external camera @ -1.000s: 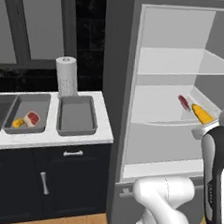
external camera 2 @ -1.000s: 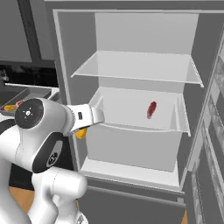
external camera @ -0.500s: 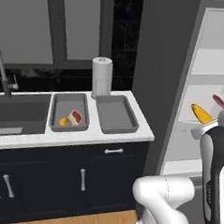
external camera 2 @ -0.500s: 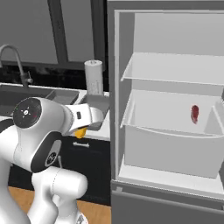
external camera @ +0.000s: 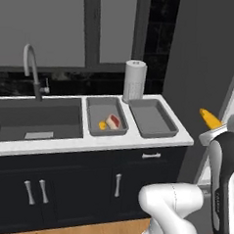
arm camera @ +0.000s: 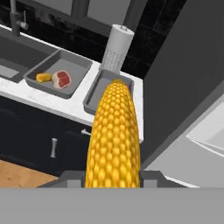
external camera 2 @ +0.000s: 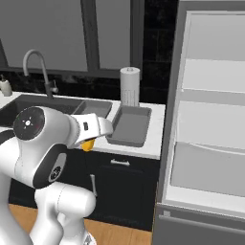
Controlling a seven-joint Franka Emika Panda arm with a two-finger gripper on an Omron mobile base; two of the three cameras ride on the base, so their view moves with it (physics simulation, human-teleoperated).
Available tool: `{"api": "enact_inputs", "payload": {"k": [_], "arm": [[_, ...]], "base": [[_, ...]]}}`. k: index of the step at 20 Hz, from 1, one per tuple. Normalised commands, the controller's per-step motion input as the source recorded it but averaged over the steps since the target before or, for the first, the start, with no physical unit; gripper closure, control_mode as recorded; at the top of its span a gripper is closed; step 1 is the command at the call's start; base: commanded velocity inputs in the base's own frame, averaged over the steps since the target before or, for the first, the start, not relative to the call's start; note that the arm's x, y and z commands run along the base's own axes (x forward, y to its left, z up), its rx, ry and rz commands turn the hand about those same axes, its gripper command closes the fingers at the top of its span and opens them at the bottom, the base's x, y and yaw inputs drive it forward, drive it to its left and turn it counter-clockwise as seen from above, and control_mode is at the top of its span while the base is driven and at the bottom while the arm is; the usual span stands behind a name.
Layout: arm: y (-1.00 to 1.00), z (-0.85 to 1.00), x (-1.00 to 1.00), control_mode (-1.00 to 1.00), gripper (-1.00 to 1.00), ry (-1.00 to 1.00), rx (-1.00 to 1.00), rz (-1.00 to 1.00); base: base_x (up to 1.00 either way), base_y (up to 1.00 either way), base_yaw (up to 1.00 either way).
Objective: Place one corn and one steak in each tupperware on the nearby counter, to pack two identical lunches.
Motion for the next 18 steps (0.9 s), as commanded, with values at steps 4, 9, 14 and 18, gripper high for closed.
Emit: {"api": "enact_inputs", "payload": {"k": [4, 9, 14, 18], "arm": [[0.0, 0.0, 0.0, 1.0, 1.0, 0.0, 0.0, 0.0], [0.0, 0.0, 0.0, 1.0, 1.0, 0.0, 0.0, 0.0], [0.0, 0.0, 0.0, 1.0, 1.0, 0.0, 0.0, 0.0], [0.0, 0.0, 0.0, 1.0, 1.0, 0.0, 0.0, 0.0]], "base": [[0.33, 0.37, 0.0], [0.55, 0.23, 0.0], [0.4, 0.24, 0.0], [0.04, 0.18, 0.0]]}}
